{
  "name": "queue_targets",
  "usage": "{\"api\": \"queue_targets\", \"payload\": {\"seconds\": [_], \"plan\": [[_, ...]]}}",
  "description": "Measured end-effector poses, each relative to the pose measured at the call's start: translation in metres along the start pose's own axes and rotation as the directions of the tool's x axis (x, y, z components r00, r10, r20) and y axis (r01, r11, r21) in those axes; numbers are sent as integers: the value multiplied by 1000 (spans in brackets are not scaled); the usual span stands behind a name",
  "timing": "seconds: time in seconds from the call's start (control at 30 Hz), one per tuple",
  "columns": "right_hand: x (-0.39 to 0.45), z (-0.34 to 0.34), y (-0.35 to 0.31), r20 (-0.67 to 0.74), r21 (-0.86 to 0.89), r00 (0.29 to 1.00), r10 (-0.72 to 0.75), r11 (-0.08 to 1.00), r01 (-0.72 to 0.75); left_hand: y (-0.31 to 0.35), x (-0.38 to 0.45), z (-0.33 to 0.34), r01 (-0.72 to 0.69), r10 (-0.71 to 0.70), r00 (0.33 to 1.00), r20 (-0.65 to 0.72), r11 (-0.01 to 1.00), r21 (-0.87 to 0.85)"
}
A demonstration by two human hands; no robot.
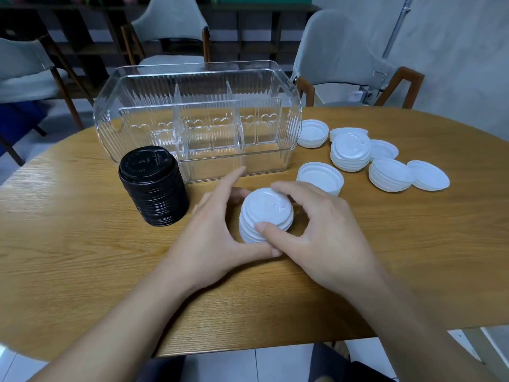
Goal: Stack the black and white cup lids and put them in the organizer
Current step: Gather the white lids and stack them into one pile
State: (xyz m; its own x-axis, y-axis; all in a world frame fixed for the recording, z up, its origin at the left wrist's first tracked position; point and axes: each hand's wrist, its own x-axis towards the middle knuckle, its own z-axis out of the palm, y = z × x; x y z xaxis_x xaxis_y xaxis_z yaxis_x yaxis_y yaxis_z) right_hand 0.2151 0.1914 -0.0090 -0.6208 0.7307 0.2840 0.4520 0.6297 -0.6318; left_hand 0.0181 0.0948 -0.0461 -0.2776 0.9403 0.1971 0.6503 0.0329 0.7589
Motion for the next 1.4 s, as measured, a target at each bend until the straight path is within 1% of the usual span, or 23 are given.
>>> {"api": "queue_targets", "payload": {"seconds": [0.13,0.3,0.6,0.77,0.87,1.07,1.3,1.4], "plan": [[0,3,2,52,-16,999,-6,1000,6,-1,1,3,-12,9,1000,21,991,131],[2,1,6,95,14,995,7,1000,-9,-5,3,4,2,-5,1000,24,993,119],[3,2,12,109,3,993,33,999,-34,-5,3,5,24,-29,999,30,988,150],[7,-2,14,172,46,983,62,996,-71,-1,3,4,52,-63,997,54,981,187],[6,-1,13,146,27,986,75,996,-80,1,4,4,75,-87,995,54,979,189],[0,4,2,25,-18,997,77,997,-76,2,3,4,81,-93,994,54,980,184],[-1,8,-1,11,-32,997,78,996,-78,3,3,6,74,-82,996,28,974,214],[0,9,4,18,-10,996,83,996,-83,4,3,6,66,-72,997,19,974,215]]}}
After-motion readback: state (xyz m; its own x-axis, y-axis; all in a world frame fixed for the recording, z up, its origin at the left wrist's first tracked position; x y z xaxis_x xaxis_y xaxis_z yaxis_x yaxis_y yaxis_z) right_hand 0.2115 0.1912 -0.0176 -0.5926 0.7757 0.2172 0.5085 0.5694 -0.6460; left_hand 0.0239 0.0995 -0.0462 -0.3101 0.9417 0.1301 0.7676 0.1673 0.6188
